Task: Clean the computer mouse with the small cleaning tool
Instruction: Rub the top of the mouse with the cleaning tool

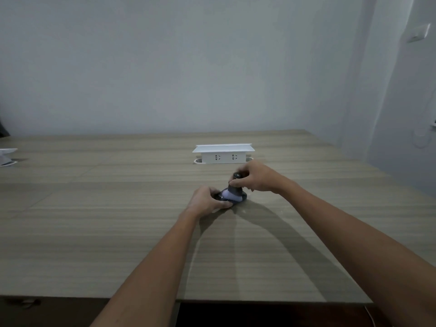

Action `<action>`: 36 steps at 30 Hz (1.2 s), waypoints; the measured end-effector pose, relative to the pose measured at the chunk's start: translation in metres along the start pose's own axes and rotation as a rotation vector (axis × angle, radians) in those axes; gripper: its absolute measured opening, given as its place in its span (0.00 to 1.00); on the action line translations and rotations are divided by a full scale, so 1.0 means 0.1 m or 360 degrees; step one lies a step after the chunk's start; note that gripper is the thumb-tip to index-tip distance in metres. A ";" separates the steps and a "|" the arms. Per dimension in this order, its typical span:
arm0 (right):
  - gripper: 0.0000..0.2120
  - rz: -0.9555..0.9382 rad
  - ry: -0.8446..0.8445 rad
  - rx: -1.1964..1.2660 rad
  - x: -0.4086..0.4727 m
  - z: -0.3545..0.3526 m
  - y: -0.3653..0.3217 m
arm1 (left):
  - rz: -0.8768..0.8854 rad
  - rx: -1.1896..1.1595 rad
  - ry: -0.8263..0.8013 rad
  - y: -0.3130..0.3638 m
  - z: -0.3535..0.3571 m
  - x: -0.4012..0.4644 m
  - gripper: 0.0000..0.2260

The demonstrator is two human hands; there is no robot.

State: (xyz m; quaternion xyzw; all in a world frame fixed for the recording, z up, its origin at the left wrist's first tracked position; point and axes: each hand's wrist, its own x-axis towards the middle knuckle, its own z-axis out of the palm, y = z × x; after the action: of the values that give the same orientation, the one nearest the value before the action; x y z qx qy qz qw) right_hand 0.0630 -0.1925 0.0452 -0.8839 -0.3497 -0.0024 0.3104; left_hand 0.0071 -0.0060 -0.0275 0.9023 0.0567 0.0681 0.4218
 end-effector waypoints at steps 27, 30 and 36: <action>0.07 0.0066 0.0121 -0.0306 0.17 0.06 -0.16 | -0.0032 -0.0079 0.0060 0.01 -0.01 -0.02 0.22; 0.06 0.0086 0.0136 -0.0224 0.18 0.06 -0.20 | -0.0044 -0.0083 0.0055 0.03 -0.01 -0.04 0.21; 0.09 0.0140 0.0109 -0.0318 0.23 0.07 -0.15 | -0.0046 -0.0093 0.0063 0.02 -0.02 -0.03 0.20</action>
State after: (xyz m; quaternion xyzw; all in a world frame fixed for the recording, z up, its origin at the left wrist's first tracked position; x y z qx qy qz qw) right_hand 0.0695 -0.1660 0.0533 -0.9244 -0.2977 -0.0537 0.2323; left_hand 0.0037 -0.0063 -0.0247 0.8872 0.0760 0.0816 0.4478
